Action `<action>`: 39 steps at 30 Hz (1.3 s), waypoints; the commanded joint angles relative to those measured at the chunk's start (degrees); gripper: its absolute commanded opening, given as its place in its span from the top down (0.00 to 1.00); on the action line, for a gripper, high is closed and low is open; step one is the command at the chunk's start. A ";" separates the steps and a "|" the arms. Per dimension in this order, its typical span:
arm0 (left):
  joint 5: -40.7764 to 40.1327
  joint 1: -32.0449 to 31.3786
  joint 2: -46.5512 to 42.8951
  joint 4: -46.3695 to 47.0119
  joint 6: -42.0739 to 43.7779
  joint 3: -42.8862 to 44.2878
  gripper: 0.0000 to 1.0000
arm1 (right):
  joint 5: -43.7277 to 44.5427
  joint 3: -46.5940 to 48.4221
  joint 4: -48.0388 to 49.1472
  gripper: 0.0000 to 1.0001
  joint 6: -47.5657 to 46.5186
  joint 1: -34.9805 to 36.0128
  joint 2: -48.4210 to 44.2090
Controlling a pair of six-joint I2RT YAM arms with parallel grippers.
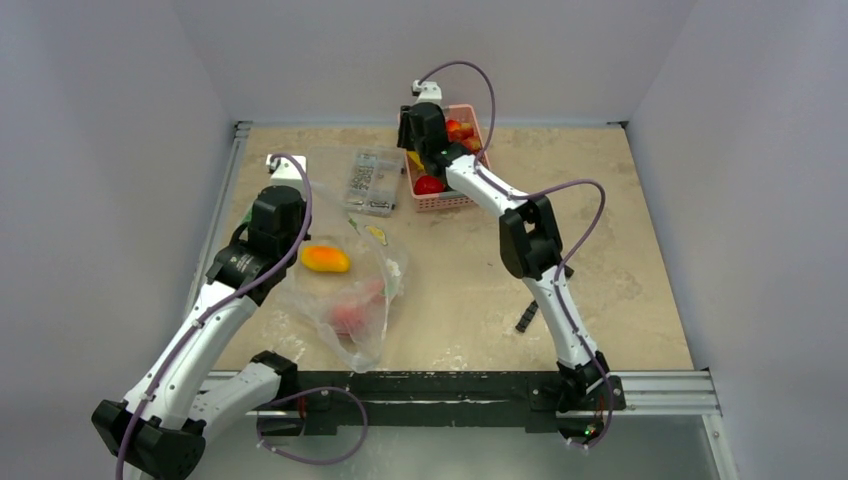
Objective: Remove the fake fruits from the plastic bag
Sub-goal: Place the fake fruit in the bin.
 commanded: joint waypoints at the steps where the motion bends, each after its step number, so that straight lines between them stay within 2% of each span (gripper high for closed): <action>1: -0.89 -0.26 0.02 2.23 0.49 -0.33 1.00 | 5.09 6.46 0.81 0.57 -5.66 -0.28 0.49; 7: -0.77 -0.40 0.07 2.27 0.51 -0.35 1.00 | 7.08 4.62 -0.20 0.24 -9.67 -0.18 -2.03; 9: -0.78 -0.52 0.07 2.24 0.49 -0.34 1.00 | 7.19 2.46 -0.21 0.18 -10.23 -0.17 -4.35; 14: -0.94 -0.77 0.08 2.17 0.54 -0.35 1.00 | 4.86 -1.68 -2.28 0.13 -10.94 0.20 -10.20; 18: -0.90 -0.94 -0.04 2.17 0.45 -0.35 1.00 | 4.63 -4.91 -3.87 0.12 -11.38 0.65 -13.27; 23: -1.13 -1.30 -0.05 2.24 0.66 -0.53 1.00 | -1.42 -13.10 -5.99 0.18 -7.39 0.97 -19.69; 26: 0.21 -1.49 -0.20 2.43 0.74 -0.50 1.00 | -9.74 -23.44 -3.92 0.21 -3.50 2.15 -27.99; 31: 1.94 -1.65 -1.16 3.60 1.08 -1.32 1.00 | -14.26 -41.09 0.36 0.26 -0.47 6.35 -41.22; 36: 1.50 -1.76 -0.24 2.88 0.78 -0.66 1.00 | -16.20 -55.63 2.61 0.31 -3.45 12.84 -53.18; 39: 1.71 -1.75 -0.15 3.05 0.64 -0.58 1.00 | -16.15 -64.11 8.63 0.31 -8.24 18.78 -59.89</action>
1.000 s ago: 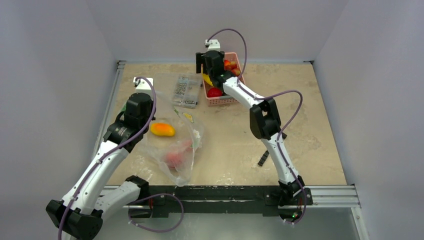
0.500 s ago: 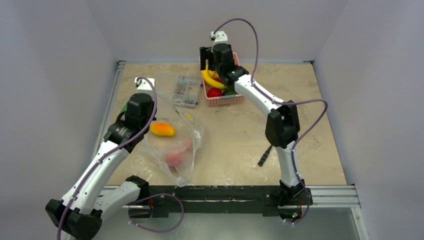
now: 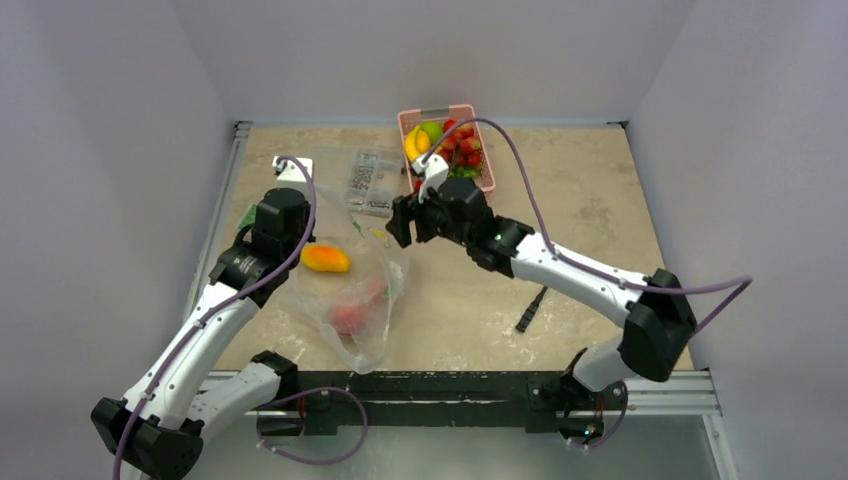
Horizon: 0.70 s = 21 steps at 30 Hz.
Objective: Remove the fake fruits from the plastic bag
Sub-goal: Take out the fake fruit from the plastic bag.
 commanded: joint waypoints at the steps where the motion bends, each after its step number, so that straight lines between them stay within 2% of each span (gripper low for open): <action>1: 0.44 -0.27 -0.01 1.78 0.58 0.45 1.00 | -2.50 -10.58 11.55 0.30 -6.53 7.78 -9.60; 4: 0.13 -0.27 -0.09 1.69 0.51 0.39 1.00 | -2.68 -14.20 18.24 0.28 -11.17 13.87 -10.20; 8: -0.59 -0.35 -0.38 1.67 0.42 0.18 1.00 | -5.94 -14.43 27.41 0.27 -15.23 16.67 -4.22; 12: -0.69 -0.59 -0.72 2.05 0.03 -0.22 1.00 | -7.04 -10.13 32.99 0.28 -18.67 17.58 3.97; 21: 3.72 -0.62 -0.76 2.73 -0.90 -0.21 1.00 | 0.13 0.02 39.78 0.25 -25.37 17.40 21.98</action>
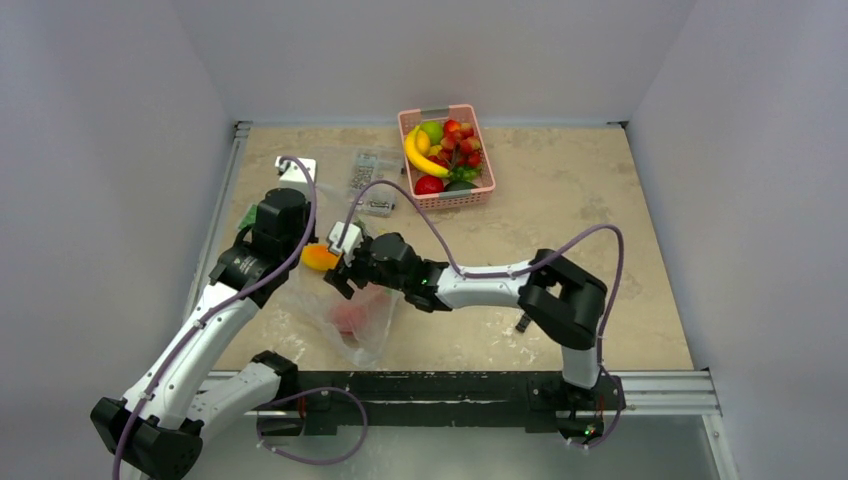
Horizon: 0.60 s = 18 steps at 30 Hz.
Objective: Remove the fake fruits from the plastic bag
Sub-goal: Take out the fake fruit from the plastic bag.
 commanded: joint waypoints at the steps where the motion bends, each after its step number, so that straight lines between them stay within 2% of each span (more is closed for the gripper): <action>1: 1.41 -0.27 -0.80 2.59 -0.77 -0.23 1.00 | 5.53 6.99 8.62 0.25 -4.23 -0.09 6.48; 8: 0.81 -0.30 -0.90 2.67 -0.49 -0.32 1.00 | 8.55 15.06 9.36 0.20 -3.08 -0.73 15.94; 18: 0.86 -0.29 -0.44 3.04 -0.11 -0.16 1.00 | 5.59 20.65 4.90 0.12 -3.90 -1.78 22.97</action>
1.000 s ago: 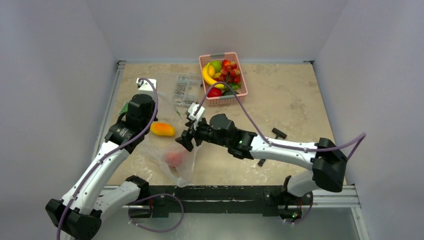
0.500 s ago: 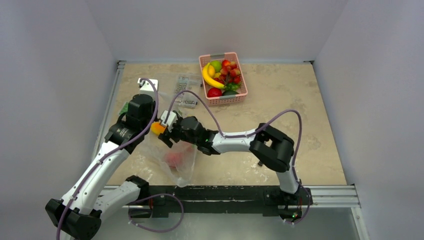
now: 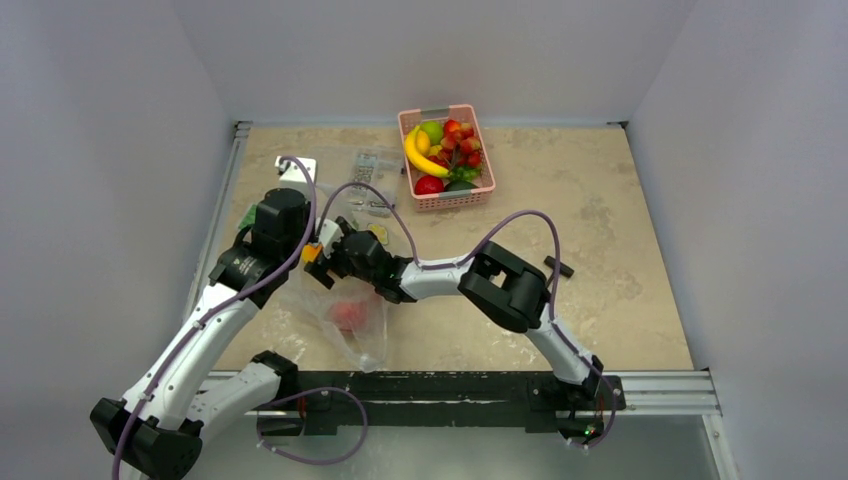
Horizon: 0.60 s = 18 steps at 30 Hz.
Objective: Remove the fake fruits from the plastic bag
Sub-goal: Take out the fake fruit from the plastic bag.
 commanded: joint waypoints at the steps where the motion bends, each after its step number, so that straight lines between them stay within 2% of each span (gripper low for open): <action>1: 0.63 -0.21 -0.11 2.62 -0.09 -0.16 1.00 | -1.19 3.49 -1.09 0.12 -1.15 -0.40 0.87; 10: 0.43 -0.18 0.79 2.53 -0.02 0.02 1.00 | 0.23 6.88 -7.15 0.12 -2.71 -0.43 4.56; 16: 0.11 -0.20 1.24 2.44 -0.01 0.02 1.00 | -0.26 7.91 -8.35 0.21 -3.02 -0.40 4.77; 18: -0.21 -0.16 1.37 2.36 0.00 0.02 1.00 | -0.70 8.96 -9.32 0.29 -3.01 -0.45 4.86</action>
